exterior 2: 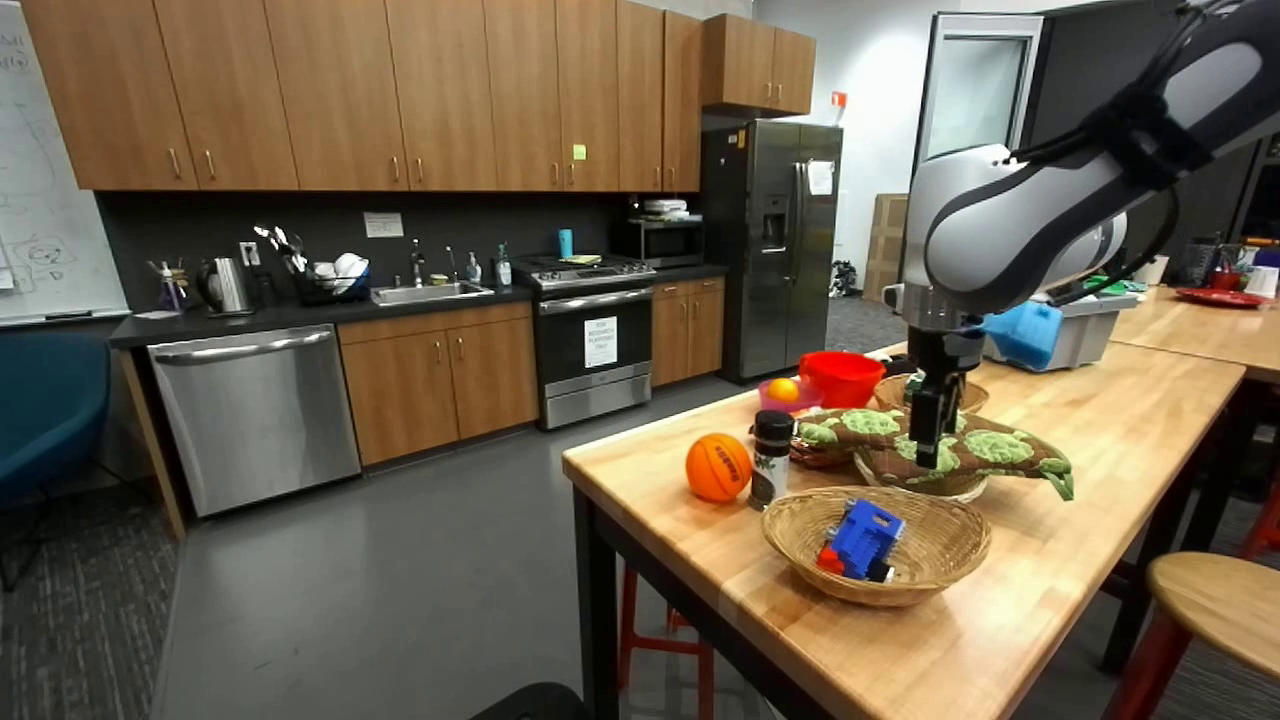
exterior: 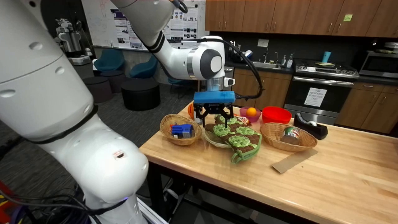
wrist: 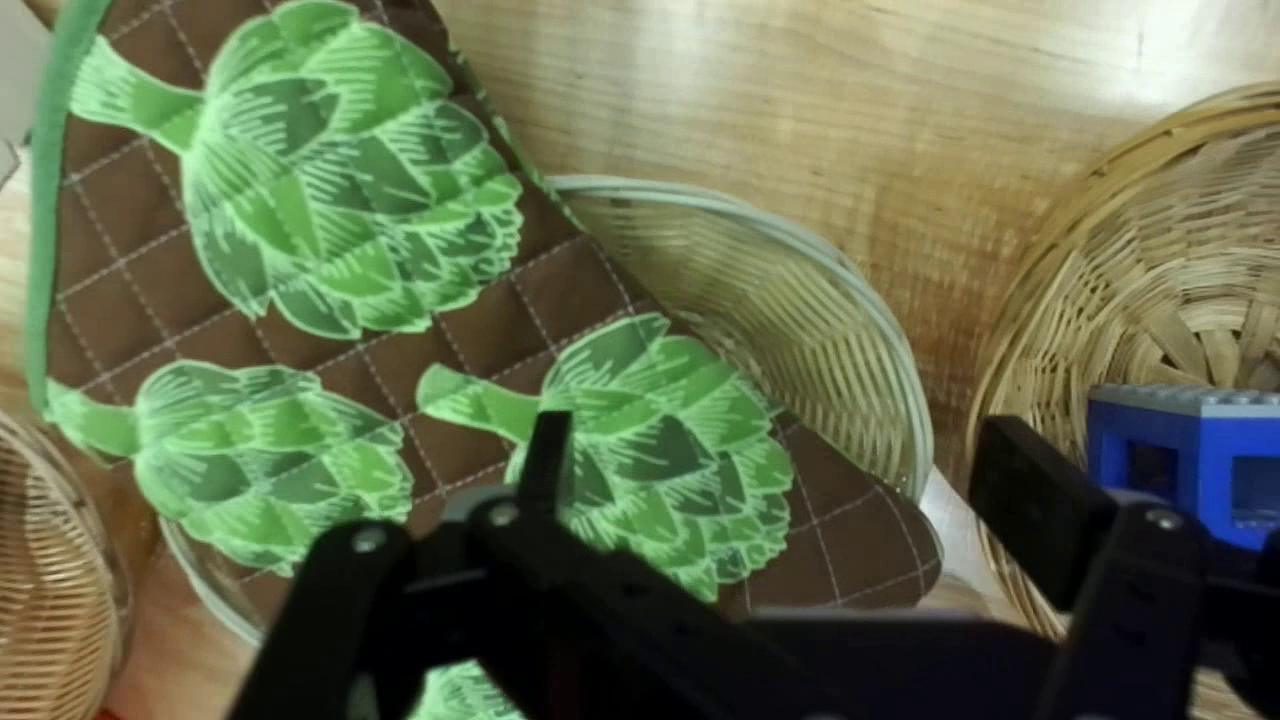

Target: Put the blue object directly on the counter

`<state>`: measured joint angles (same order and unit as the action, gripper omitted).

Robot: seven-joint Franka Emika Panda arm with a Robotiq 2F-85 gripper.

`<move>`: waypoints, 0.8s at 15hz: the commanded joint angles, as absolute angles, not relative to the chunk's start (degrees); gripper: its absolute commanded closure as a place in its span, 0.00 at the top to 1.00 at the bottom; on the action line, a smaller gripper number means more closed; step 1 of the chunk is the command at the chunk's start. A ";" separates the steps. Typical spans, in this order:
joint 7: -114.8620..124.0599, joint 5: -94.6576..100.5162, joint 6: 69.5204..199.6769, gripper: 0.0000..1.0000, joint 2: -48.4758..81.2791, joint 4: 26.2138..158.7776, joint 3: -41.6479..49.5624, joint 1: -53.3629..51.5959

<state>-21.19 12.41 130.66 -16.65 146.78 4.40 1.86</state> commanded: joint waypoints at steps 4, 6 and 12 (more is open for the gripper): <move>-16.90 17.14 127.28 1.00 -18.45 147.17 0.54 0.83; -17.24 16.40 127.55 1.00 -17.43 147.15 0.12 0.02; -15.48 16.74 126.87 1.00 -15.40 146.57 -1.47 -1.45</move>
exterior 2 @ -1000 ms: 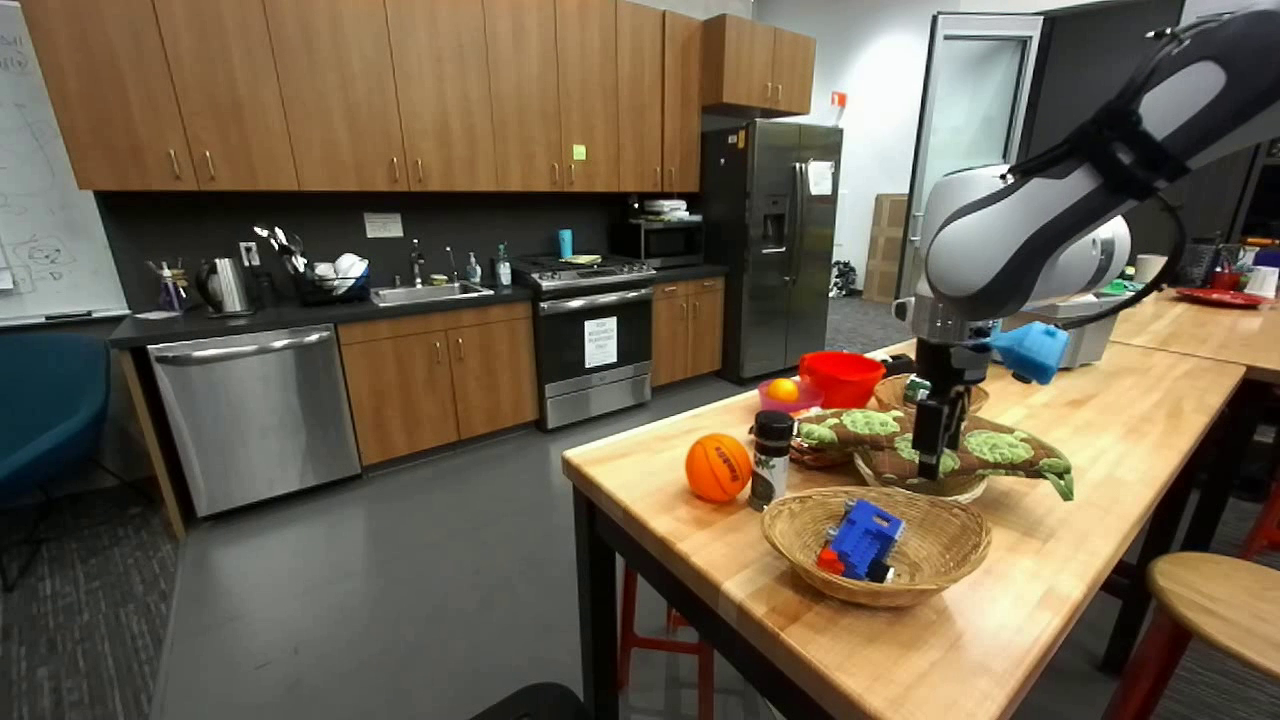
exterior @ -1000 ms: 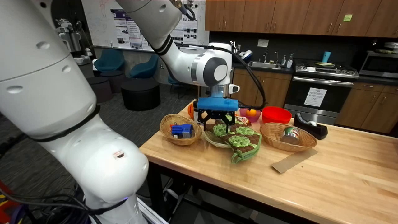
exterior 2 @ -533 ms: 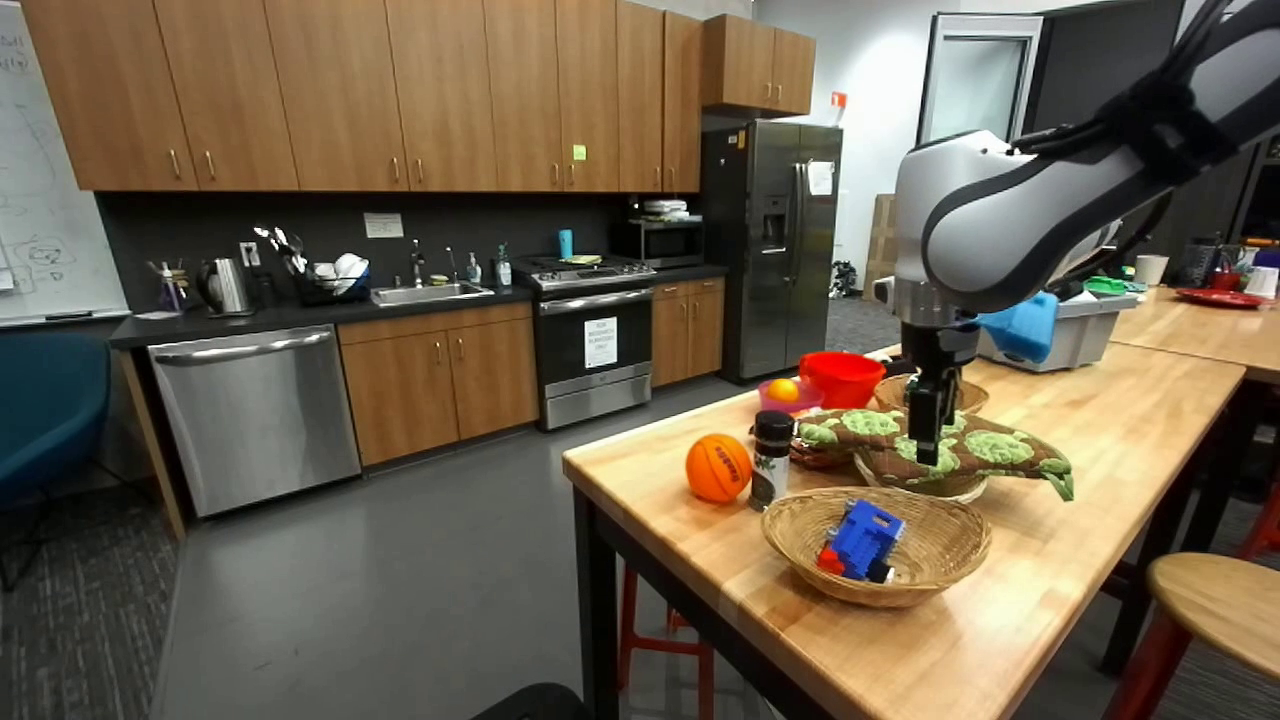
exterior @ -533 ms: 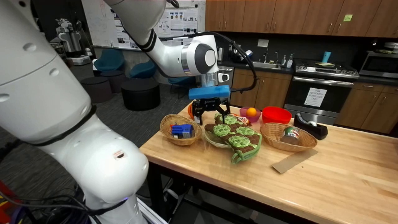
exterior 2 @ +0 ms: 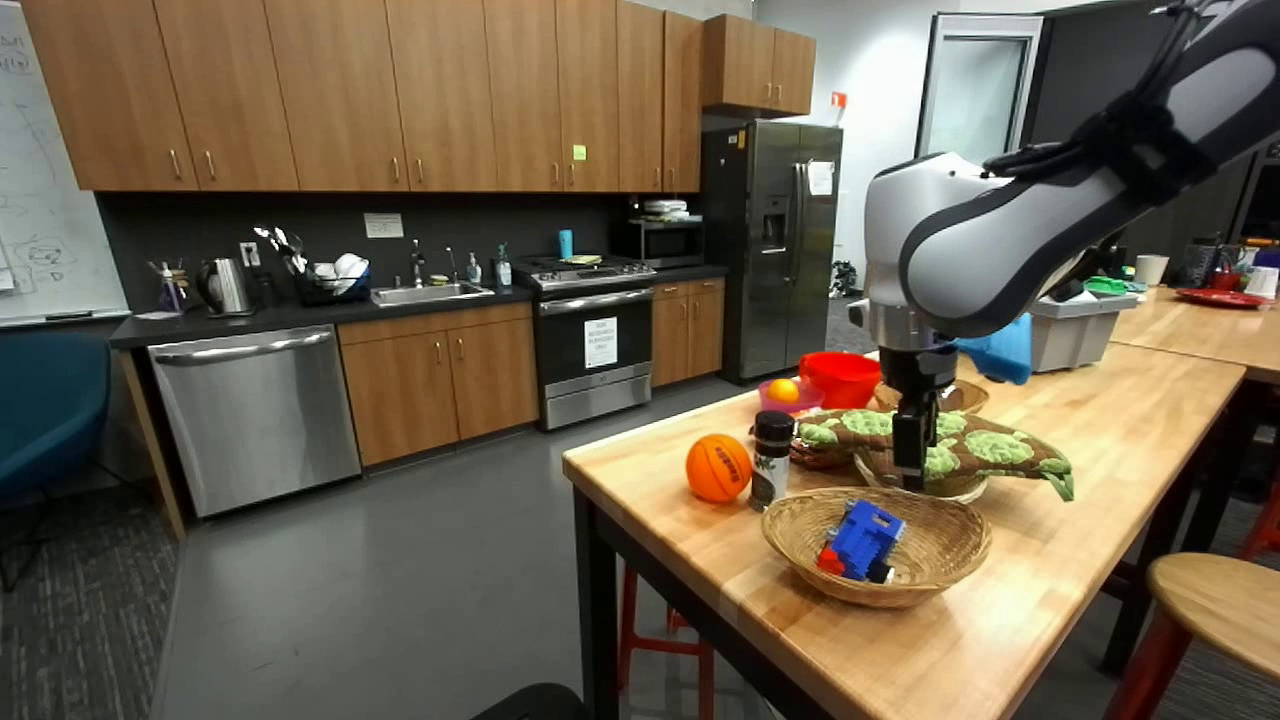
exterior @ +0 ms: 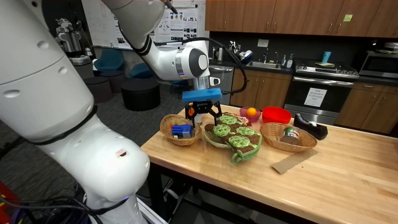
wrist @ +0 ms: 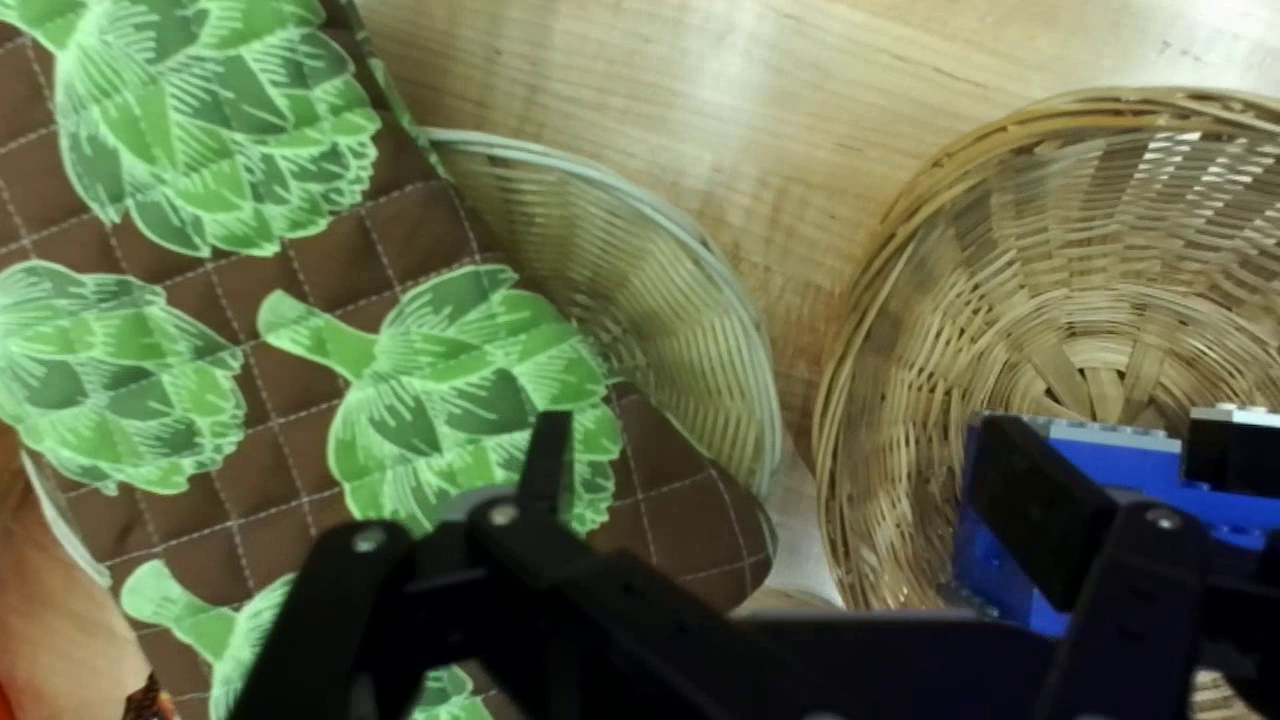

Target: Put the blue object directly on the counter

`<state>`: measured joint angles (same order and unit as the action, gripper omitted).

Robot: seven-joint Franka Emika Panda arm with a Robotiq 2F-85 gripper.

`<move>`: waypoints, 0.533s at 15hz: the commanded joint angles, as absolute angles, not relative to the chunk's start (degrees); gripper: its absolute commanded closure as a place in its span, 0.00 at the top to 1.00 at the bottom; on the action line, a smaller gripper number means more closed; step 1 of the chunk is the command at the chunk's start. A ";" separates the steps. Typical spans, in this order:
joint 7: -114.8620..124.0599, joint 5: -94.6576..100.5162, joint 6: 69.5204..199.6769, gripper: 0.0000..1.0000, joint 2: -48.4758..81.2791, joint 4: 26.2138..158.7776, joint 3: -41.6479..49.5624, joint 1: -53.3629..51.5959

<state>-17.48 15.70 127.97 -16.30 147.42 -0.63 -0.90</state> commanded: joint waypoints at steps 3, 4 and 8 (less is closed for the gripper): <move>-14.90 16.40 127.25 1.00 -14.31 146.42 -1.83 -1.74; -14.90 16.23 127.50 1.00 -13.92 146.40 -1.81 -1.84; -15.45 14.71 129.47 1.00 -10.92 146.24 -1.15 -1.88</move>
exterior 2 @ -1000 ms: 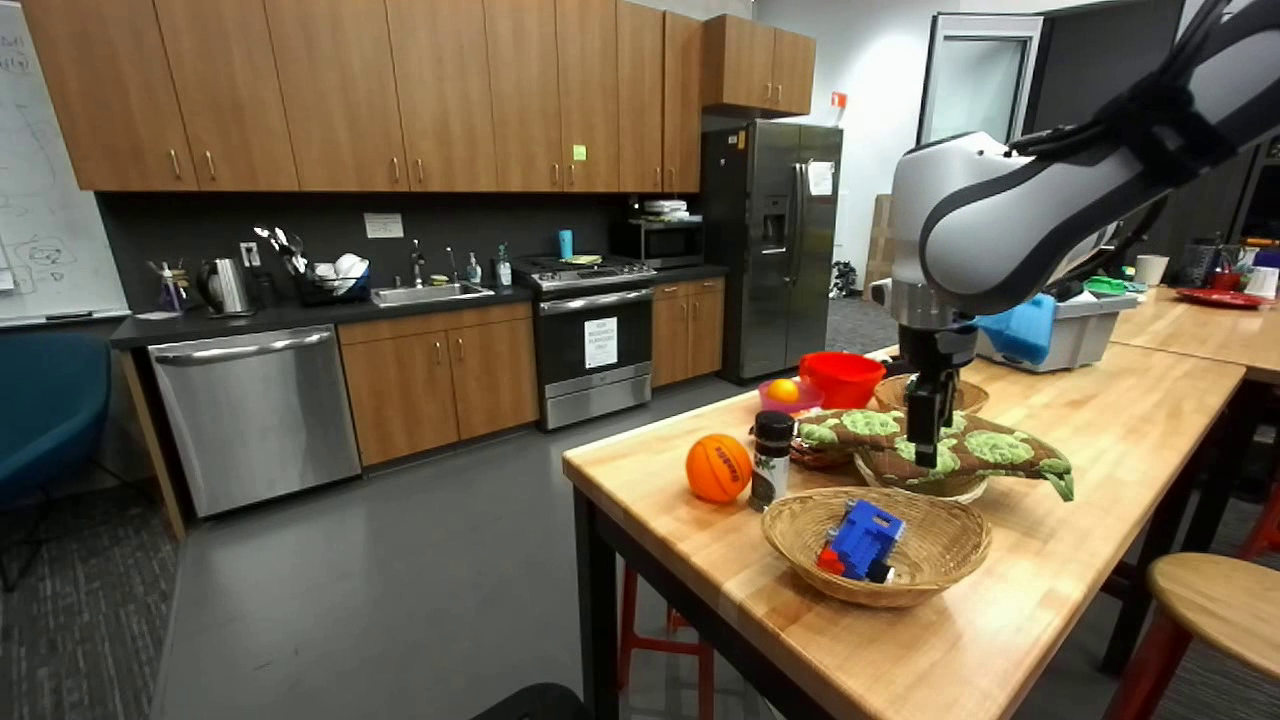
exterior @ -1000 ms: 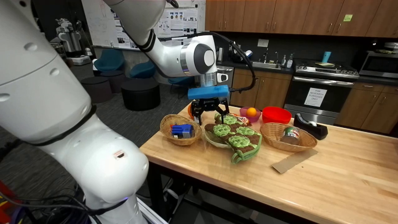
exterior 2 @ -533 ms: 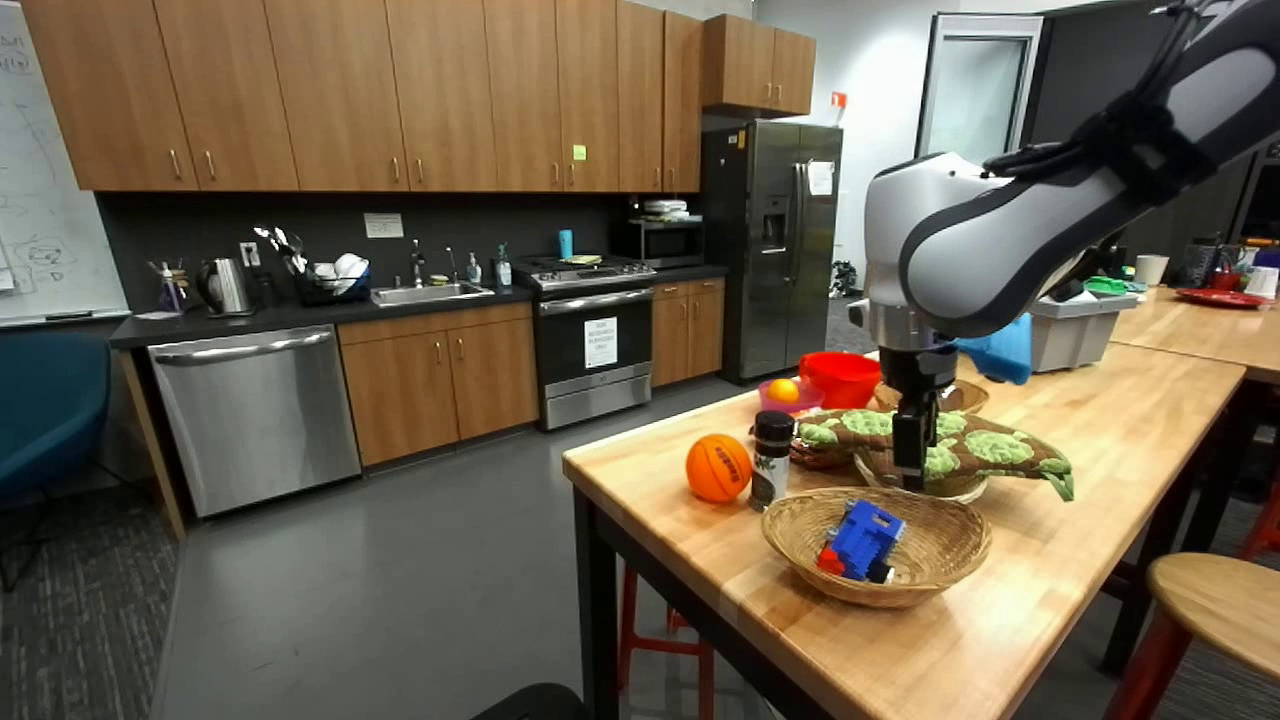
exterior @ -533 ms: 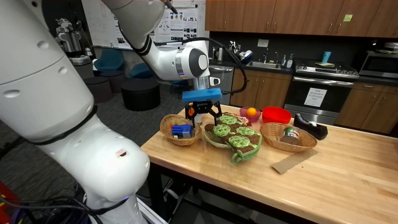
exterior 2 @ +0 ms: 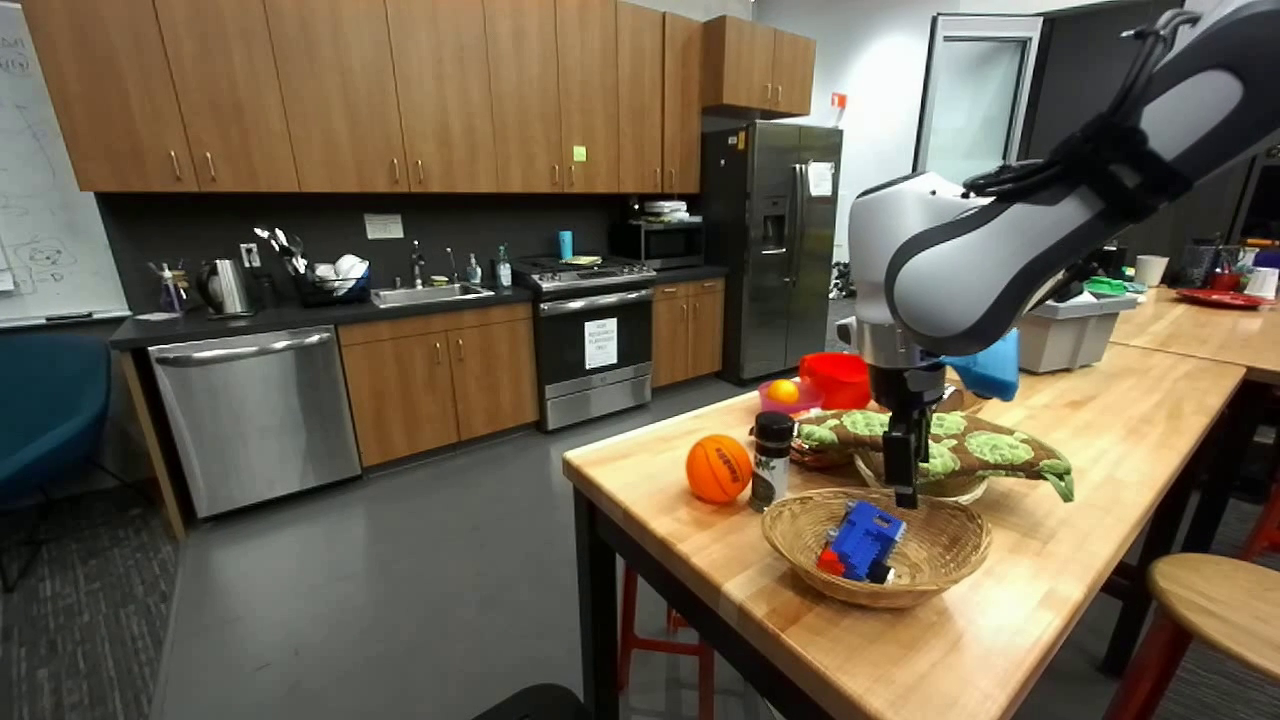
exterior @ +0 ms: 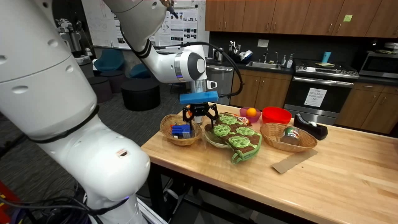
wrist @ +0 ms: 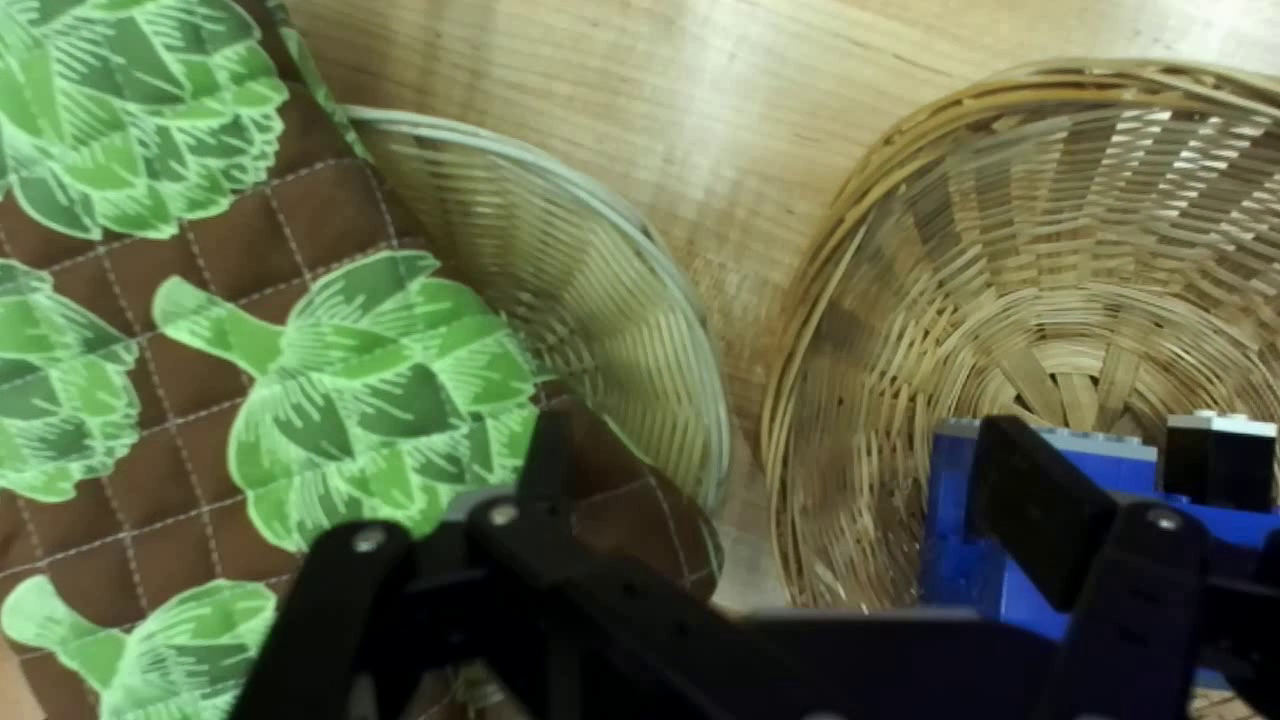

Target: Put the blue object directly on the counter

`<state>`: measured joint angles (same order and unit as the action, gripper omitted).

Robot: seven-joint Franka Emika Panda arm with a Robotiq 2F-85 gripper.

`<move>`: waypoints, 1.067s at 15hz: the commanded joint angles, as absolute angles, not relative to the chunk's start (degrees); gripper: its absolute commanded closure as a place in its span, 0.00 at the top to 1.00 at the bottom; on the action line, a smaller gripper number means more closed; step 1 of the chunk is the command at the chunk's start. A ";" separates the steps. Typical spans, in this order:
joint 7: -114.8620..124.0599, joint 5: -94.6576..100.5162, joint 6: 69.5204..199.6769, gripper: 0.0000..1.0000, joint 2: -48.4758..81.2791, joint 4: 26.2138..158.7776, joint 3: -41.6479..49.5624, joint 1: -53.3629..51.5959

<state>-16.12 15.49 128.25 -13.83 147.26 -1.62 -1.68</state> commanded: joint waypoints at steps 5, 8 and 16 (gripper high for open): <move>-13.81 14.70 134.16 1.00 -5.22 146.82 -0.71 -1.33; -11.74 16.59 136.59 1.00 -6.19 147.88 -0.67 -0.64; -0.28 20.59 135.58 1.00 -14.97 154.53 -4.65 -1.74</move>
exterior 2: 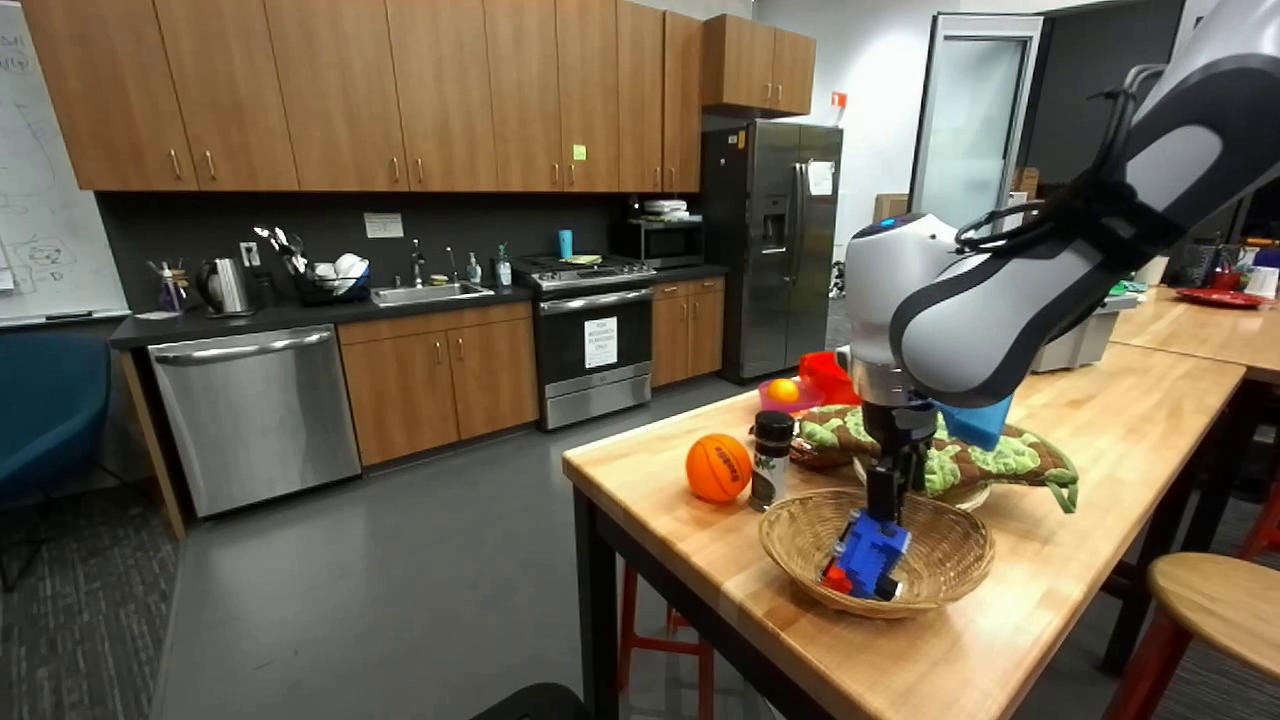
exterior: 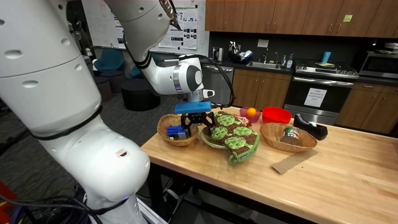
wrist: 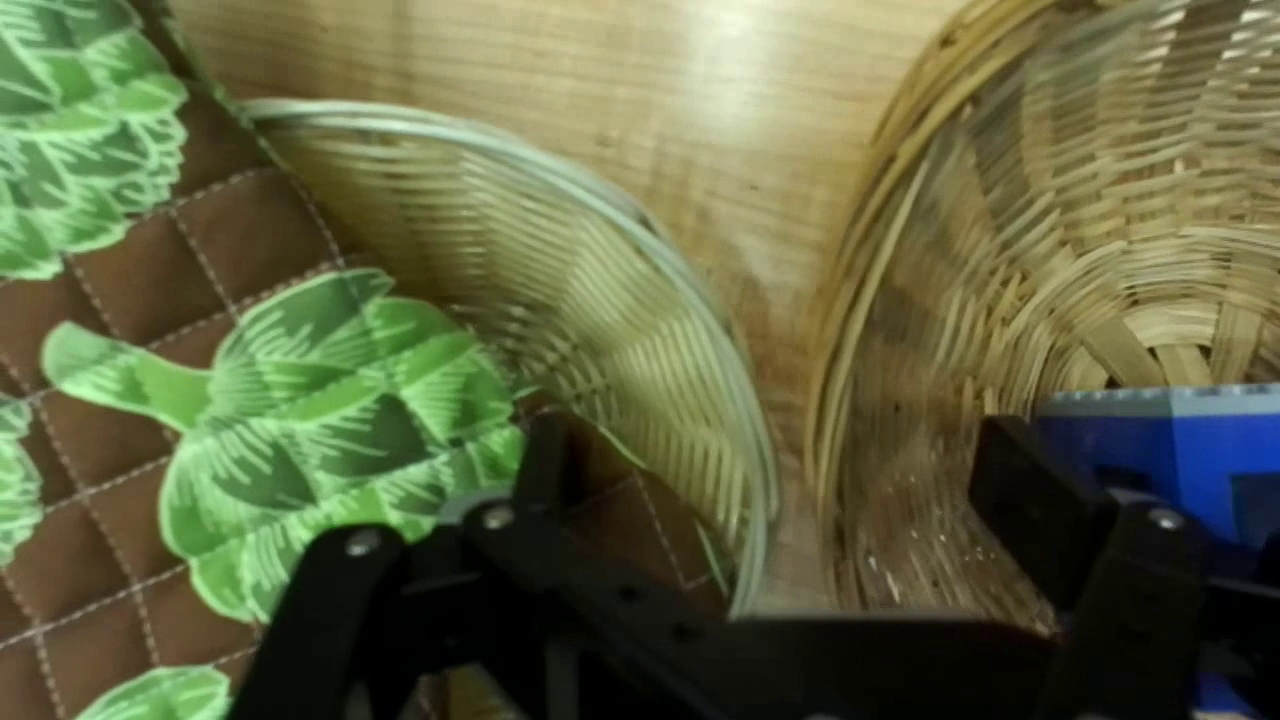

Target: Put the blue object directly on the counter

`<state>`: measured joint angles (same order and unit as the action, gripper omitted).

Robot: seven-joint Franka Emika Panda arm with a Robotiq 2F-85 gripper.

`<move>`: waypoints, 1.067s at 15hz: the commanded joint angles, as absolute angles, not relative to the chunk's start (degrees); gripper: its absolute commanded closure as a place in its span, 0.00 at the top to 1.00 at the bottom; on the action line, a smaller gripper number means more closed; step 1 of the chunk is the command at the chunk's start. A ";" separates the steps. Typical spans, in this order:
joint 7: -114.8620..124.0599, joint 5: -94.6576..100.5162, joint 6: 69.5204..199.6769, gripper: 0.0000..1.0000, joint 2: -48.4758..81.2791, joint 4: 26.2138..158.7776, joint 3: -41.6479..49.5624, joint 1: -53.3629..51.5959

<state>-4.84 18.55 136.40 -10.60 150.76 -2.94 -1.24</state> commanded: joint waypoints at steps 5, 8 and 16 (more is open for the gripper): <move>3.61 22.45 135.21 1.00 -20.46 158.37 -7.05 -1.93; 3.05 21.65 135.49 1.00 -21.66 159.79 -6.66 -1.40; 2.01 21.92 136.95 1.00 -20.89 158.83 -4.48 1.01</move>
<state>2.39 21.27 136.50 -20.06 158.87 -4.93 0.31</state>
